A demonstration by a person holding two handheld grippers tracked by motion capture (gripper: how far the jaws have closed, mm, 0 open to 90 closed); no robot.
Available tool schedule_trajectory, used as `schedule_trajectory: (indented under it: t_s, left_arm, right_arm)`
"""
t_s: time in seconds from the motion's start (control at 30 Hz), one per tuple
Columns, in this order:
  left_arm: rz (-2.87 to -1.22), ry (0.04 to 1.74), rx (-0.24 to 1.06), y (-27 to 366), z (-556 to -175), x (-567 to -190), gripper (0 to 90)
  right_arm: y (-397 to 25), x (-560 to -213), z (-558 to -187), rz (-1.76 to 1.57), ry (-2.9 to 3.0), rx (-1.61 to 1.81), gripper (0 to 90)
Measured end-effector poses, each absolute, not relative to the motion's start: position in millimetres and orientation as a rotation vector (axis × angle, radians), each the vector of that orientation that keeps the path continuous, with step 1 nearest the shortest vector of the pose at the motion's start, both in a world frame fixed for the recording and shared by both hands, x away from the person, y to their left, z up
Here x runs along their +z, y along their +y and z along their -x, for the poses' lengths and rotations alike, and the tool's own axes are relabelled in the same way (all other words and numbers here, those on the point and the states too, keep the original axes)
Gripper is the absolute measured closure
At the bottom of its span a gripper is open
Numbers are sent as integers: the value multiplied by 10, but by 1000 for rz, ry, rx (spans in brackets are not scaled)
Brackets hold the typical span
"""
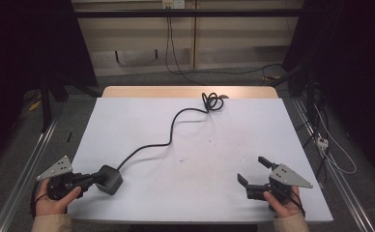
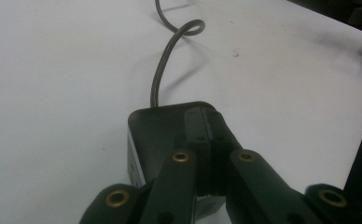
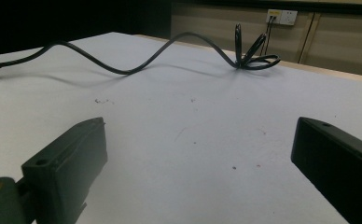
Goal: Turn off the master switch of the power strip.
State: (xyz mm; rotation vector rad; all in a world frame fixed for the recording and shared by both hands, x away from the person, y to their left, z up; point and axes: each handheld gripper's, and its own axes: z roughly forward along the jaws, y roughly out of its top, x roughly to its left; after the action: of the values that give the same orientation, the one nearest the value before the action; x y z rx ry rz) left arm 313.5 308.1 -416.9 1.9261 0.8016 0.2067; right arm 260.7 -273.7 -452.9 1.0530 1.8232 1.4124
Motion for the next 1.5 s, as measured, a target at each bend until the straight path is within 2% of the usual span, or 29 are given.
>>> schedule_trajectory:
  t_s: [1.5]
  left_arm:
    - [-1920, 790, 212, 3131, -3123, -4228, 900]
  right_arm:
    - [-2738, -4522, -2599, -1052, 1818, 1415, 29]
